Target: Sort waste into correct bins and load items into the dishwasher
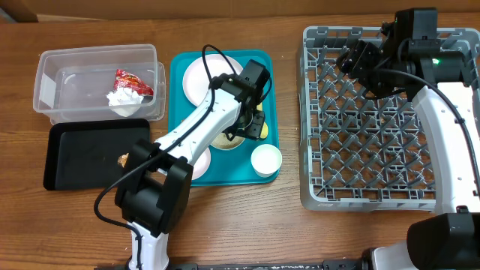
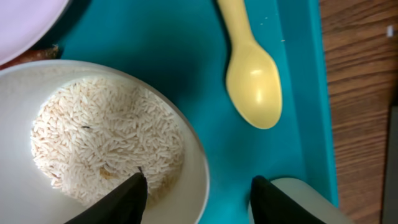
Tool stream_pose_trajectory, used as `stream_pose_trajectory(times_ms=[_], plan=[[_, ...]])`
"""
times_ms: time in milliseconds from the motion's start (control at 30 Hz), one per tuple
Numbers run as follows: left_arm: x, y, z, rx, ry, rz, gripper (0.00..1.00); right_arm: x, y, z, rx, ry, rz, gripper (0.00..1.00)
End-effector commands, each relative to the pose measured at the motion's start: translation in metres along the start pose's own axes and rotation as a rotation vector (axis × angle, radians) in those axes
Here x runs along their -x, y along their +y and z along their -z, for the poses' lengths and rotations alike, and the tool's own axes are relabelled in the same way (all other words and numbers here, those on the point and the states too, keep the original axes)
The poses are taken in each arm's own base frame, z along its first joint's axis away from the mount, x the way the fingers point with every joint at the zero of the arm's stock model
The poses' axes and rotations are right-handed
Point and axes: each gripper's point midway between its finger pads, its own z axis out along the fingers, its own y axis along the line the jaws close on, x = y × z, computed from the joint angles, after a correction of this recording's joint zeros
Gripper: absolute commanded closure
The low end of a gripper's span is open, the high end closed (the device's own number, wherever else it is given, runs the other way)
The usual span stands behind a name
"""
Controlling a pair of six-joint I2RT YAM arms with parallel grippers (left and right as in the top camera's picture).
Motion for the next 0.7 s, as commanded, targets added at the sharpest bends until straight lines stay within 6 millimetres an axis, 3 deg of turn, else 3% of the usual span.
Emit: stream_pose_trajectory(times_ms=[0,267,400,667], plan=[[0.000,0.006,-0.006,0.024,-0.006,-0.023,0.48,0.003,0.004,0.004,0.009,-0.015,0.013,0.27],[0.002,0.006,-0.018,0.017,-0.033,-0.064,0.53,0.001,0.003,0.004,0.003,-0.006,0.010,0.27],[0.000,0.007,-0.023,0.018,-0.032,-0.063,0.67,0.002,0.003,0.004,0.005,-0.009,0.011,0.27],[0.004,0.006,-0.024,0.013,-0.052,-0.064,0.83,0.001,0.003,0.004,0.004,-0.007,0.011,0.28]])
